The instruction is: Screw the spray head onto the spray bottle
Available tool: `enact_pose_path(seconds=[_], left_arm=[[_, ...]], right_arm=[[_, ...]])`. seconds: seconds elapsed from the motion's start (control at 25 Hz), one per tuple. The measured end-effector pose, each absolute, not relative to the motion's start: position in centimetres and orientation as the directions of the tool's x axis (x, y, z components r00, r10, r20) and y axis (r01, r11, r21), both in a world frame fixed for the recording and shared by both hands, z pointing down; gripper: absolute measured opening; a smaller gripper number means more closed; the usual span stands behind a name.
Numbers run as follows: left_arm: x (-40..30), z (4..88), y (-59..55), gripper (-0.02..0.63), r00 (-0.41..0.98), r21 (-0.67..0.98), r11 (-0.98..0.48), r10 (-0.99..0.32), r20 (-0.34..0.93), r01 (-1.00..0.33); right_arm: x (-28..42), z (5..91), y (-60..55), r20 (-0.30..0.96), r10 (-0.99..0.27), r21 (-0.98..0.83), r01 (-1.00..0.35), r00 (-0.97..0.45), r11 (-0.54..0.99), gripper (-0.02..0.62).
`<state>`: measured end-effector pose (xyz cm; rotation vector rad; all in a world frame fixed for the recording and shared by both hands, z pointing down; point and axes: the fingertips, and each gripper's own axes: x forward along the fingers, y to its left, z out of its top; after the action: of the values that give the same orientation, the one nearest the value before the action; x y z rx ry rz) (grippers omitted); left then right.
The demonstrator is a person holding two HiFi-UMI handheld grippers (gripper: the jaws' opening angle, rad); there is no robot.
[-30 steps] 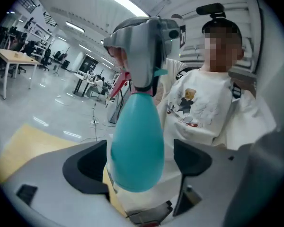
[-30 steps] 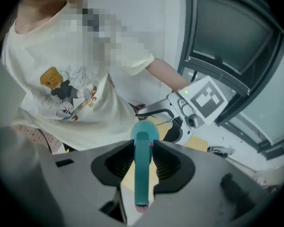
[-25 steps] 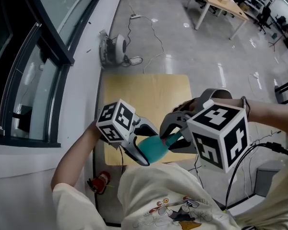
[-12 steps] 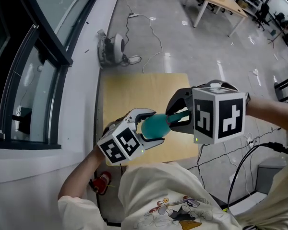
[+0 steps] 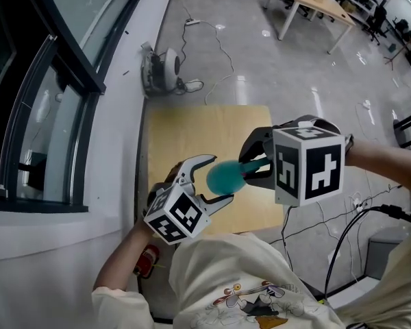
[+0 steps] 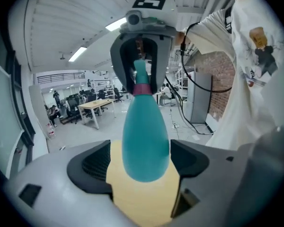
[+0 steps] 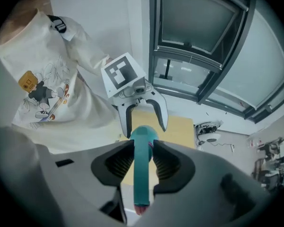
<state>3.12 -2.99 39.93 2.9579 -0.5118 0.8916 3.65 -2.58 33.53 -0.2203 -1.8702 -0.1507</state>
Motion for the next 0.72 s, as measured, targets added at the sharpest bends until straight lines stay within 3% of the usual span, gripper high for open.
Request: enact_pose_path(seconds=[0.12, 0.28, 0.32, 0.48, 0.52, 0.72], left_arm=[[1.9, 41.0, -3.5, 0.379, 0.779, -0.019, -0.917, -0.349, 0.520, -0.398], [2.3, 43.9, -1.2, 0.376, 0.807, 0.167, -0.890, -0.288, 0.516, -0.424], [2.2, 44.8, -0.8, 0.348, 0.794, 0.179, -0.872, -0.306, 0.525, -0.455], [0.6, 48.1, -0.4, 0.037, 0.659, 0.093, -0.770, -0.470, 0.587, -0.631], [0.5, 48.8, -0.1, 0.008, 0.644, 0.091, -0.757, -0.478, 0.597, -0.647], [1.6, 50.6, 2.8, 0.008, 0.676, 0.183, -0.760, -0.409, 0.613, -0.624]], right_arm=[[4.5, 36.0, -3.8, 0.965, 0.039, 0.011, 0.191, -0.257, 0.982, 0.127], [6.3, 42.2, -7.0, 0.984, -0.053, 0.079, 0.150, -0.169, 0.986, 0.127], [6.7, 44.3, -7.6, 0.988, -0.065, 0.085, 0.140, -0.143, 0.987, 0.127], [7.5, 53.2, -9.4, 0.995, -0.068, 0.074, 0.103, -0.067, 0.992, 0.128], [7.5, 55.4, -9.8, 0.996, -0.062, 0.067, 0.087, -0.059, 0.994, 0.127], [6.8, 64.1, -10.7, 0.998, 0.037, -0.042, -0.104, -0.049, 0.994, 0.127]])
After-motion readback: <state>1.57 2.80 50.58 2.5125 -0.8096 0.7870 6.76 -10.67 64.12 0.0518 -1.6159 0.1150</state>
